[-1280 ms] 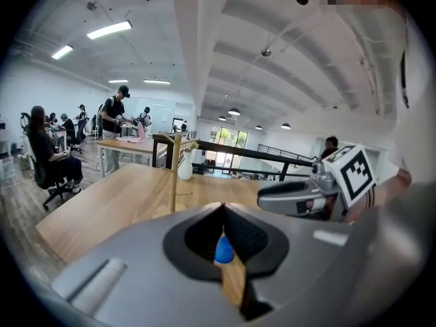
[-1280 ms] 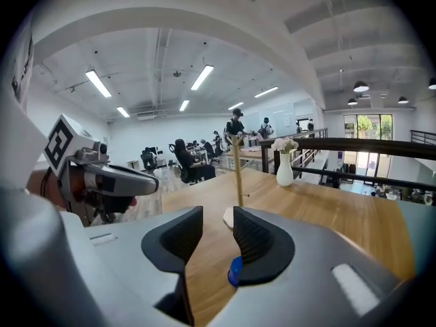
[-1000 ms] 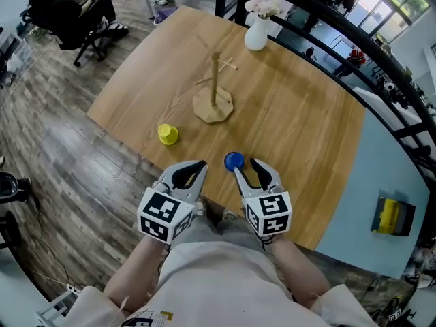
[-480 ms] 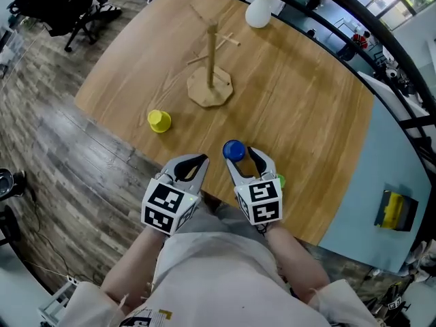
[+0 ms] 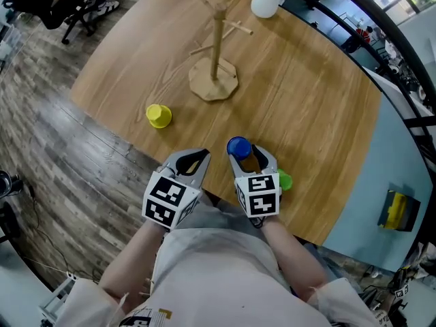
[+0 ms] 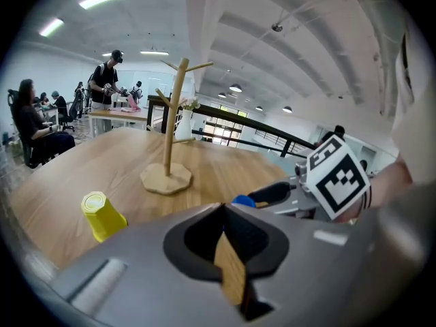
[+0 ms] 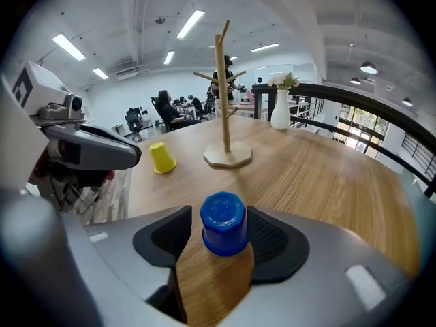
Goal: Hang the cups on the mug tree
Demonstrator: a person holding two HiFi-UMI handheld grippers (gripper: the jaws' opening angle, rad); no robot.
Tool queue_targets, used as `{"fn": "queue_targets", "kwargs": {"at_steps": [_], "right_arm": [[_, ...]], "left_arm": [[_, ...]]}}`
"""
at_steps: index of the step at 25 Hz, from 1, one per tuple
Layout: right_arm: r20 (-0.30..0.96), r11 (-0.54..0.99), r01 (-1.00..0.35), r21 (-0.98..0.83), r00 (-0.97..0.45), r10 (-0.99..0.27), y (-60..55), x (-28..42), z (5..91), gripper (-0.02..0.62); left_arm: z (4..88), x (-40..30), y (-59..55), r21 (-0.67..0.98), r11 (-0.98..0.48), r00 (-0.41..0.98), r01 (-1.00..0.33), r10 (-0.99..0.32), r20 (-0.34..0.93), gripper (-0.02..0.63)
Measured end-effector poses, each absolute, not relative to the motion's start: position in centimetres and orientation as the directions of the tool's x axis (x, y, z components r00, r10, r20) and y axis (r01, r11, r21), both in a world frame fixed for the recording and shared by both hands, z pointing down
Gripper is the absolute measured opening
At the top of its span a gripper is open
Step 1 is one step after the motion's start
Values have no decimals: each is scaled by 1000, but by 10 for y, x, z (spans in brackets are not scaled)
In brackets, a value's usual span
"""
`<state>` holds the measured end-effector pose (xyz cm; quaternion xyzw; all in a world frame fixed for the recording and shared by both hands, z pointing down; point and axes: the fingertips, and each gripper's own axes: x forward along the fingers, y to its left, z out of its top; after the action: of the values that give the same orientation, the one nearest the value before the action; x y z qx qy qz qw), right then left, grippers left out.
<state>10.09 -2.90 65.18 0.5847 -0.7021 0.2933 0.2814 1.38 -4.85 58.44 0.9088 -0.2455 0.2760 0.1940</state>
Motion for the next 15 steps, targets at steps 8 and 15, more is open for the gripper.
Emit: {"fn": "queue_targets", "kwargs": {"at_steps": [8,15], "right_arm": [[741,127,-988,-85,-148,-655,-38,102,659,221],[679,153,-984,-89,-172,-714,-51,103,629,219]], "left_arm": [[592,10,-58,221,-800,723,-558,-338,602,2],[580,3,-61,225,-787,713,-575,-346,610,2]]}}
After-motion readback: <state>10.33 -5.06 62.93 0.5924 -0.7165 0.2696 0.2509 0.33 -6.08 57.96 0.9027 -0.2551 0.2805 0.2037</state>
